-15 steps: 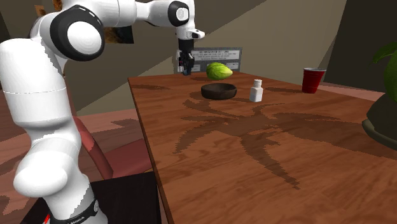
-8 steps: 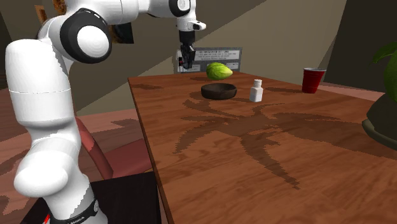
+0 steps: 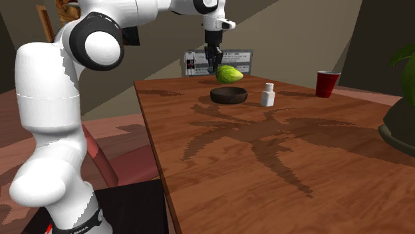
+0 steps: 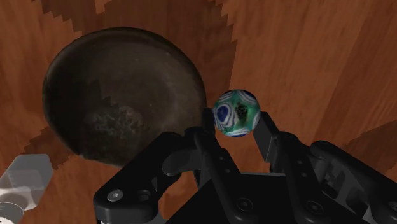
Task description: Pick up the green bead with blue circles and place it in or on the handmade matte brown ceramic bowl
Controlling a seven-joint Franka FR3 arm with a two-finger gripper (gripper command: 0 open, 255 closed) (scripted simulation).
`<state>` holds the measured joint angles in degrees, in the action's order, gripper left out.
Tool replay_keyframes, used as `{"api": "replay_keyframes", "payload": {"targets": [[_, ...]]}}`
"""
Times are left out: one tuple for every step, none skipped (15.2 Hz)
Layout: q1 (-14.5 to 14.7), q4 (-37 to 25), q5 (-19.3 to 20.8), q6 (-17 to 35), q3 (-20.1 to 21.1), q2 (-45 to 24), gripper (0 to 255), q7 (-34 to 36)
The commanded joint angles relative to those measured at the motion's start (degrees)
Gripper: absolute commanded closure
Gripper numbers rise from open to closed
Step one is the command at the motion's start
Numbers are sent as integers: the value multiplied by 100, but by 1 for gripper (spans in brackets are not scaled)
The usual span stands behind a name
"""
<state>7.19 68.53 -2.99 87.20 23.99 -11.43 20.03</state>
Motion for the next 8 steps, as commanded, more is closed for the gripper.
{"api": "replay_keyframes", "payload": {"targets": [[-75, -469, 77, -216, -75, -294, 255, -188], [-122, -646, 99, -295, -112, -411, 255, -285], [-166, -844, 125, -381, -147, -540, 255, -380], [-204, -1066, 155, -478, -182, -682, 255, -473], [-236, -1317, 191, -587, -215, -842, 255, -562], [-259, -1605, 233, -712, -248, -1023, 255, -649], [-266, -1744, 255, -772, -260, -1109, 255, -685], [-315, -1496, 215, -628, -258, -1005, 255, -709]]}}
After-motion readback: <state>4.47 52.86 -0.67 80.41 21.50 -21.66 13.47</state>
